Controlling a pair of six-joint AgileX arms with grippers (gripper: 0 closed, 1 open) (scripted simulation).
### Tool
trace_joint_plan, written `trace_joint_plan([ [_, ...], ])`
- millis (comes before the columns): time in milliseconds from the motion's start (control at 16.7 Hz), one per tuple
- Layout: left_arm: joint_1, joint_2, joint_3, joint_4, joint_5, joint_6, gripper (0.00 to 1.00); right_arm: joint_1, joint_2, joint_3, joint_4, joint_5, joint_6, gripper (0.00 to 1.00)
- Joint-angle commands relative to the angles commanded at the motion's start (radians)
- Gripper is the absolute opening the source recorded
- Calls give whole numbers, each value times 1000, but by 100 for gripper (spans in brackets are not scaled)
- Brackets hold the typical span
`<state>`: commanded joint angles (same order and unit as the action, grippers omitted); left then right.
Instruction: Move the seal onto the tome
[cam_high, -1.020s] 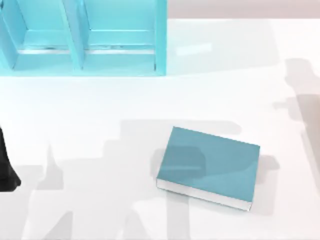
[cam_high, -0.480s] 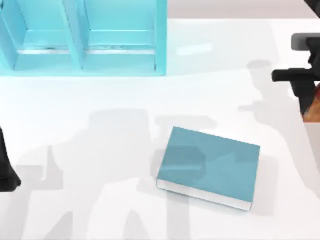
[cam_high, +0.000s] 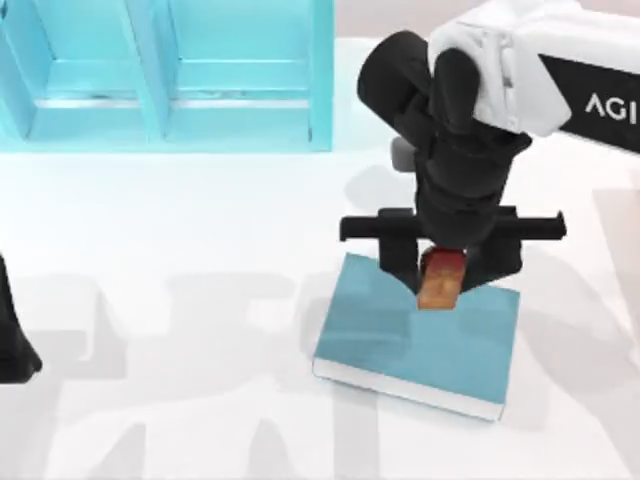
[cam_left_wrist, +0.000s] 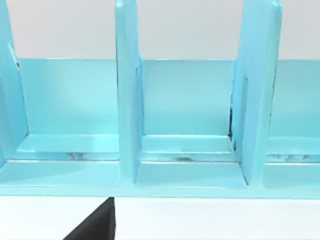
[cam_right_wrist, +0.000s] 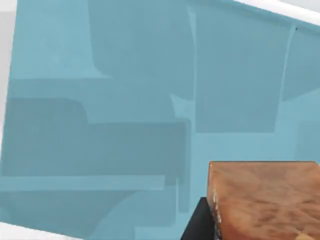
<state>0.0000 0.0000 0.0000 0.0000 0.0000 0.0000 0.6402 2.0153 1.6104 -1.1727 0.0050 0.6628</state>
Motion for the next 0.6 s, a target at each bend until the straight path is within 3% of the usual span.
trace_joint_plan([
  [600,0,0,0,0,0,0,100,21,1,6,3,-2,22,0],
])
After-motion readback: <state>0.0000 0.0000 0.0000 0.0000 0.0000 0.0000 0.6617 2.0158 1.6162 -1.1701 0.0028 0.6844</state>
